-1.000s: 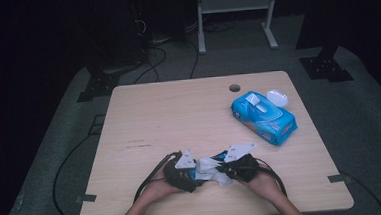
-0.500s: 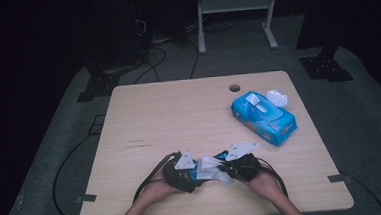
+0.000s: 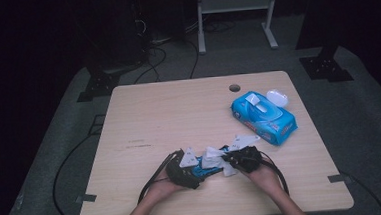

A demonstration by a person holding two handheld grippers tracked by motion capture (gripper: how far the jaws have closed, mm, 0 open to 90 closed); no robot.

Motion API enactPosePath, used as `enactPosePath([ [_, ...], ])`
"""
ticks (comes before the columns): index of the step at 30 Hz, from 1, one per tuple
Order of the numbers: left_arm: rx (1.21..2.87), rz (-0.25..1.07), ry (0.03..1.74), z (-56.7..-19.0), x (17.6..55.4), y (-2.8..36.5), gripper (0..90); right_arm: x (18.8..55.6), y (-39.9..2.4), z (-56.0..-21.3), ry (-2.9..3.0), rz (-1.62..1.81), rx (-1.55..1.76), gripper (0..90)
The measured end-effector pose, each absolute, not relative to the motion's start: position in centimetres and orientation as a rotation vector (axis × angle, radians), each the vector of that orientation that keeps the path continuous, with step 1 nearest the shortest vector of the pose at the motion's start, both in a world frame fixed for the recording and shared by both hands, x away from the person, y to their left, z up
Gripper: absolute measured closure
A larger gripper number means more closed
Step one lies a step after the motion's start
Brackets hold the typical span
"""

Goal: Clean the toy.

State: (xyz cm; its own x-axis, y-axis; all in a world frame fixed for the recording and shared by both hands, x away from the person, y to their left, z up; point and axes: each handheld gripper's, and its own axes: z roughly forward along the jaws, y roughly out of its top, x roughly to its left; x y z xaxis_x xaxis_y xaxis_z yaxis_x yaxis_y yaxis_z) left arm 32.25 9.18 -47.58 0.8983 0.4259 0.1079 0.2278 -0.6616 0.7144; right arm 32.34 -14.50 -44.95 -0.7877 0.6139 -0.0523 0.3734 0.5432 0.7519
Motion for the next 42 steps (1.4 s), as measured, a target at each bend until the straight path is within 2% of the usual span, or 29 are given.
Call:
enactPosePath([
  [2, 2.31, 0.346, 0.469, -47.6, 32.3, 9.1, 24.9, 32.1, -13.0, -44.9, 2.508, 1.21, 0.782, 86.9],
  [6, 2.304, 0.352, 0.482, -47.7, 32.2, 9.0, 24.9, 31.4, -10.5, -45.4, 2.567, 1.219, 0.682, 86.8],
  [12, 2.296, 0.362, 0.496, -47.7, 32.3, 8.9, 24.9, 32.0, -11.8, -44.9, 2.504, 1.192, 0.741, 86.9],
  [18, 2.291, 0.357, 0.497, -47.8, 32.4, 8.9, 24.9, 31.9, -9.0, -46.0, 2.615, 1.261, 0.645, 86.8],
  [25, 2.285, 0.349, 0.486, -47.8, 32.5, 9.0, 25.0, 32.7, -10.5, -45.1, 2.59, 1.221, 0.687, 87.0],
  [32, 2.287, 0.34, 0.485, -47.8, 32.5, 9.1, 24.9, 31.9, -8.3, -46.0, 2.618, 1.228, 0.611, 86.8],
  [35, 2.294, 0.341, 0.487, -47.8, 32.5, 9.1, 24.9, 32.0, -8.9, -45.7, 2.604, 1.208, 0.62, 86.8],
  [42, 2.295, 0.349, 0.484, -47.8, 32.5, 9.1, 25.0, 32.4, -13.6, -44.7, 2.471, 1.111, 0.74, 87.0],
])
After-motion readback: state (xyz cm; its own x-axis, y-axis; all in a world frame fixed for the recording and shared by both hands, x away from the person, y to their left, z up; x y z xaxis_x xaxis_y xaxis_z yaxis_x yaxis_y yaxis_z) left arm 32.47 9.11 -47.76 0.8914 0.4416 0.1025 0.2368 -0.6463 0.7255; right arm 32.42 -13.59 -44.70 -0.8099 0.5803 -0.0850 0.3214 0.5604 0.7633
